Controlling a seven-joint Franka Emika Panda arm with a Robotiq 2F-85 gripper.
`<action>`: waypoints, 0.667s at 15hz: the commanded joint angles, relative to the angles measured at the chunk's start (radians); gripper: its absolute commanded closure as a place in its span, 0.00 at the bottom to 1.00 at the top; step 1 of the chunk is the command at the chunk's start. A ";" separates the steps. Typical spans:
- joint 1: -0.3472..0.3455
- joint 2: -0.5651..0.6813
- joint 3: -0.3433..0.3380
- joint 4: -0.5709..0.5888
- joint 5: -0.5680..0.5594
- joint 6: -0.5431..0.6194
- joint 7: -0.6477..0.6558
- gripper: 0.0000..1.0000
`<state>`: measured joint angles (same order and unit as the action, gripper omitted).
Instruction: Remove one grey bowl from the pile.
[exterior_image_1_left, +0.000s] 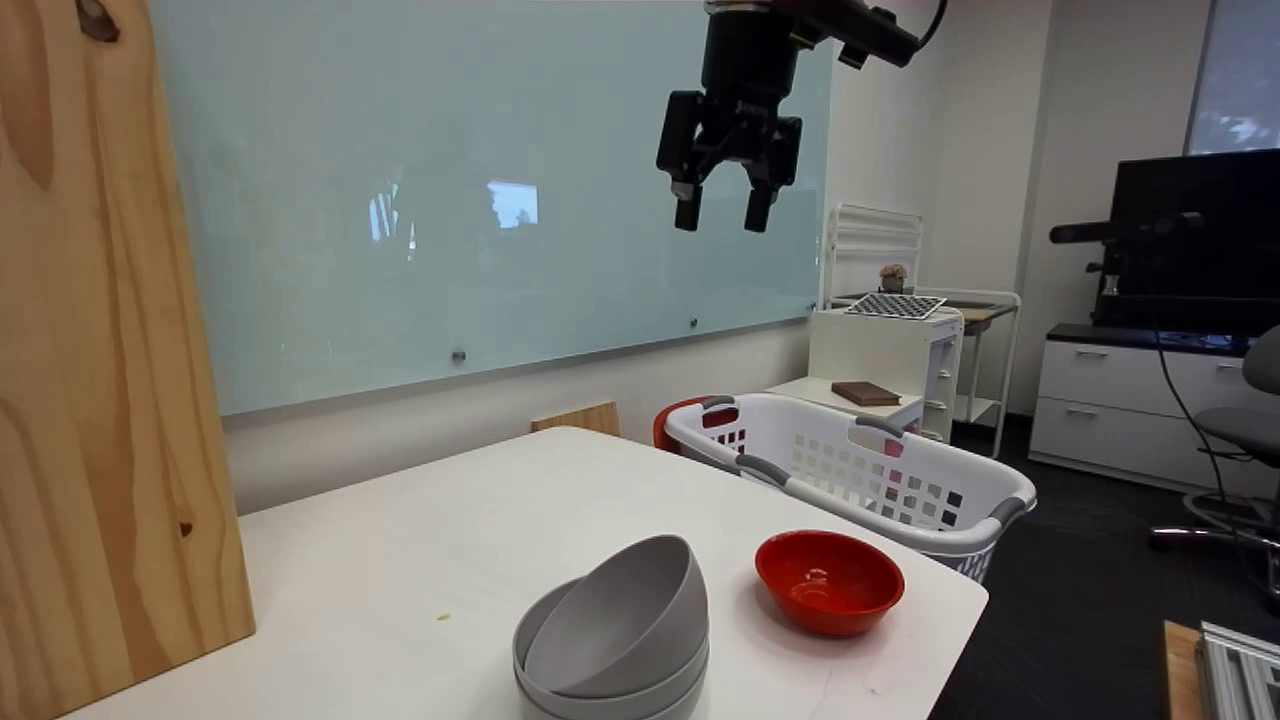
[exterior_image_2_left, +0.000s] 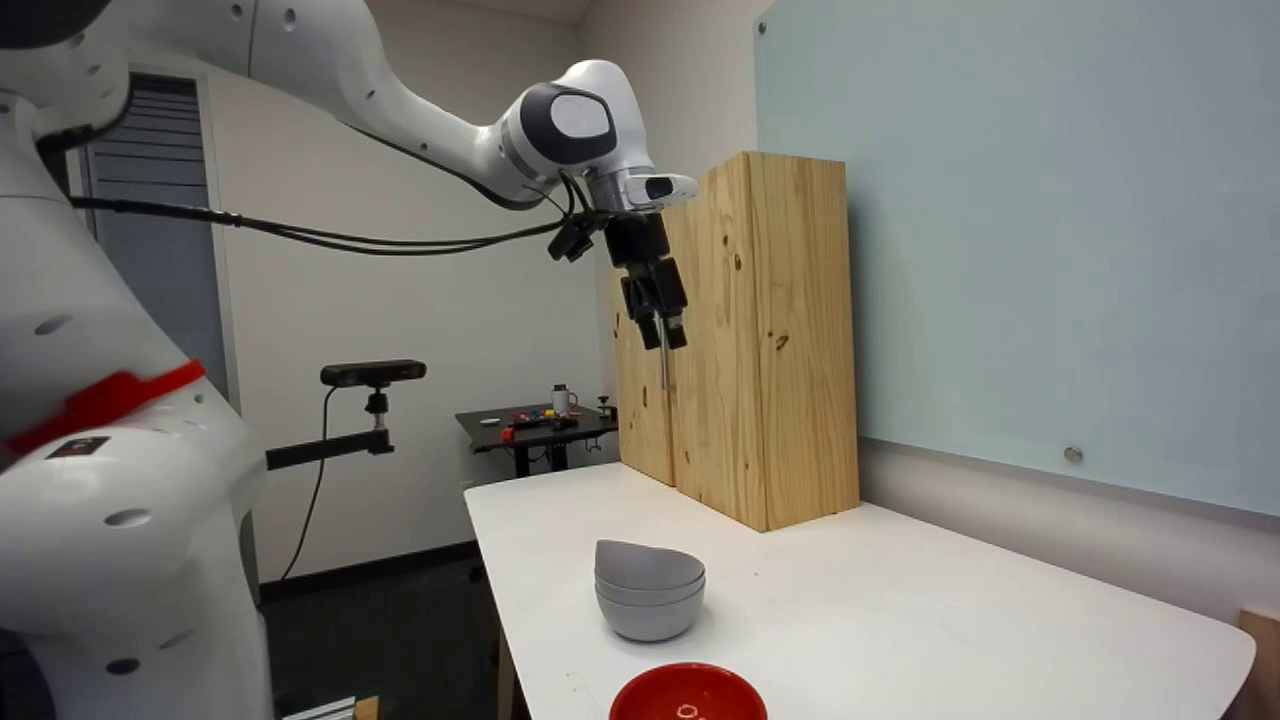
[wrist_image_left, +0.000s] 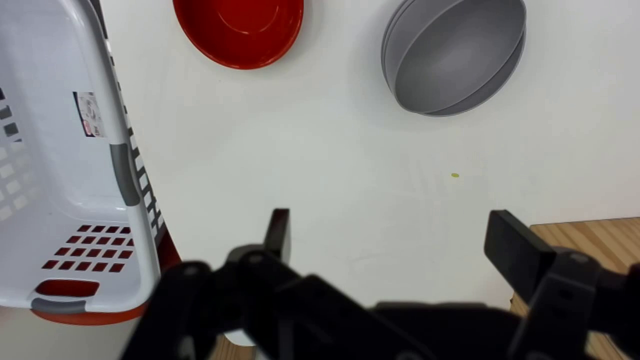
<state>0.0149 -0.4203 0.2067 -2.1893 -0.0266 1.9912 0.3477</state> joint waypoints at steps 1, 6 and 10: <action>0.012 0.022 -0.015 0.006 -0.002 0.006 -0.003 0.00; 0.007 0.107 -0.051 -0.021 0.014 0.089 -0.027 0.00; 0.013 0.191 -0.090 -0.037 0.066 0.144 -0.048 0.00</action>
<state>0.0150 -0.2908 0.1499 -2.1995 -0.0184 2.0885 0.3368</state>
